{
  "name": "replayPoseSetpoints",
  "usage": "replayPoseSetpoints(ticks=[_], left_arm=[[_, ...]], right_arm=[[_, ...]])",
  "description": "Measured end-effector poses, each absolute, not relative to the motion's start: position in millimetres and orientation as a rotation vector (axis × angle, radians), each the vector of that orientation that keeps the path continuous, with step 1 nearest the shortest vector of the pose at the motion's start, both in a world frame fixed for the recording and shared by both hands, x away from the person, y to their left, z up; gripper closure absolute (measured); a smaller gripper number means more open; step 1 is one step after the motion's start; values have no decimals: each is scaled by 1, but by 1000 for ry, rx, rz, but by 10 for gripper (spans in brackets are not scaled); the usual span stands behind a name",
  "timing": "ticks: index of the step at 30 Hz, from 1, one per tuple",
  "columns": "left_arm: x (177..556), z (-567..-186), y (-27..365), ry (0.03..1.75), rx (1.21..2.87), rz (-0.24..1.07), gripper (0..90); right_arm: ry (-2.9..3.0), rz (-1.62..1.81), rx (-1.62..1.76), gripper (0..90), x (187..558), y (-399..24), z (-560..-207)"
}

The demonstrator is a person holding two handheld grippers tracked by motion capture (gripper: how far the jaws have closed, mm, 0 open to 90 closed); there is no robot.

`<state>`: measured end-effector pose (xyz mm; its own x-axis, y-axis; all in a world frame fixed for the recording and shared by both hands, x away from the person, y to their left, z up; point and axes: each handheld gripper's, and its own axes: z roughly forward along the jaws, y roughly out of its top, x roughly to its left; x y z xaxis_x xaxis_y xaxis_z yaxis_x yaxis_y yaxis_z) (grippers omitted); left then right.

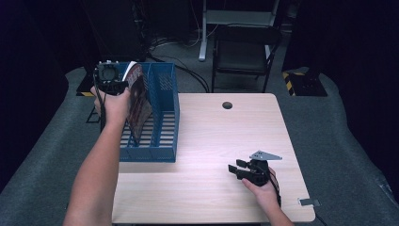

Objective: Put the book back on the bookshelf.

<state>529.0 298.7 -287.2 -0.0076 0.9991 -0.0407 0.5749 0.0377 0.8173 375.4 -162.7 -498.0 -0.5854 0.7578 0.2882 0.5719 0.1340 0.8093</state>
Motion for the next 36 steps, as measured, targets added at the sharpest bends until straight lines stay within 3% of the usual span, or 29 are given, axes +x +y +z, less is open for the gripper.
replayPoseSetpoints(ticks=[11, 20, 36], left_arm=[[531, -298, 306, 1652, 1622, 771, 839], [523, -292, 306, 1626, 1645, 728, 780], [516, -285, 313, 1633, 1736, 628, 804]], right_arm=[[2214, 1439, 1323, 493, 376, -162, -498], [2218, 1439, 1314, 493, 375, -162, -498], [2223, 1434, 1314, 493, 375, -160, -499]])
